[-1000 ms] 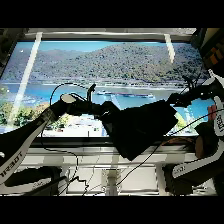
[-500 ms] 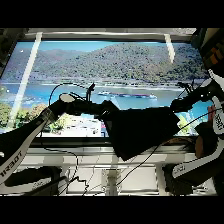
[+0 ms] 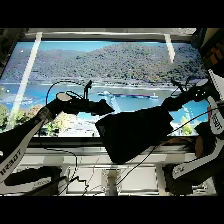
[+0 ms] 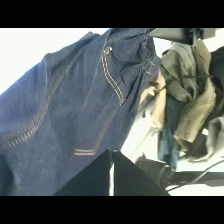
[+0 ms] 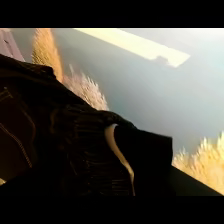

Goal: Fold the clothes and pants, and hang the long-sleeved shirts on hangers.

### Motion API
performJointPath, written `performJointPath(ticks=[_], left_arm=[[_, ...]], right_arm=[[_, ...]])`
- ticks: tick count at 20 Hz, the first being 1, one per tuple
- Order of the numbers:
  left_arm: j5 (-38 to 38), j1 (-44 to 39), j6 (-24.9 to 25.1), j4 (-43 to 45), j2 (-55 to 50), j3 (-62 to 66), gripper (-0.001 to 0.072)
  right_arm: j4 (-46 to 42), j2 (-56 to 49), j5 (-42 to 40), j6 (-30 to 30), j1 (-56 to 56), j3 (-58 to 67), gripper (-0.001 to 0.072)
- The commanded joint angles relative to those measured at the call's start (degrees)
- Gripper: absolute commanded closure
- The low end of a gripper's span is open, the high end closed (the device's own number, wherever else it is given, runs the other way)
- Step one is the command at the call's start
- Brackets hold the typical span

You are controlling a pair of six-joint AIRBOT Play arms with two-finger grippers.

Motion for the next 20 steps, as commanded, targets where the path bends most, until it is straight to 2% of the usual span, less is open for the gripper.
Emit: performJointPath(ticks=[1, 4, 6, 8, 9, 10, 12, 20], left_arm=[[-0.57, 1.60, 6.91, 1.73, 1.16, 0.09, 0.0704], [2.29, 1.55, 6.08, 15.63, 7.63, 0.20, 0.0705], [2.01, 1.27, 2.51, 27.85, 12.96, 0.17, 0.0704], [1.90, 1.14, -1.03, 34.36, 17.27, 0.15, 0.0703], [1.90, 1.14, -1.07, 34.82, 18.73, 0.15, 0.0702], [1.90, 1.11, -1.09, 34.71, 19.56, 0.15, 0.0702], [1.92, 1.11, -1.09, 33.57, 19.87, 0.13, 0.0702], [1.92, 1.11, -1.07, 30.42, 19.67, 0.13, 0.0701]], right_arm=[[0.02, 0.07, 1.14, 1.70, 1.11, 6.97, 0.0144], [-6.03, 0.07, 1.29, 3.67, 0.94, 14.56, 0.0144], [-11.06, 0.24, 1.49, 4.50, 0.94, 16.31, 0.0144], [-14.21, 0.28, 3.45, 4.57, 0.94, 15.69, 0.0138], [-14.53, 0.28, 4.63, 4.57, 0.94, 14.82, 0.0082], [-14.53, 0.28, 5.86, 4.57, 0.96, 13.73, 0.0081], [-14.56, 0.28, 7.10, 4.55, 1.01, 10.51, 0.0016], [-11.72, 0.28, 1.44, 4.55, 1.01, -5.35, 0.0022]])
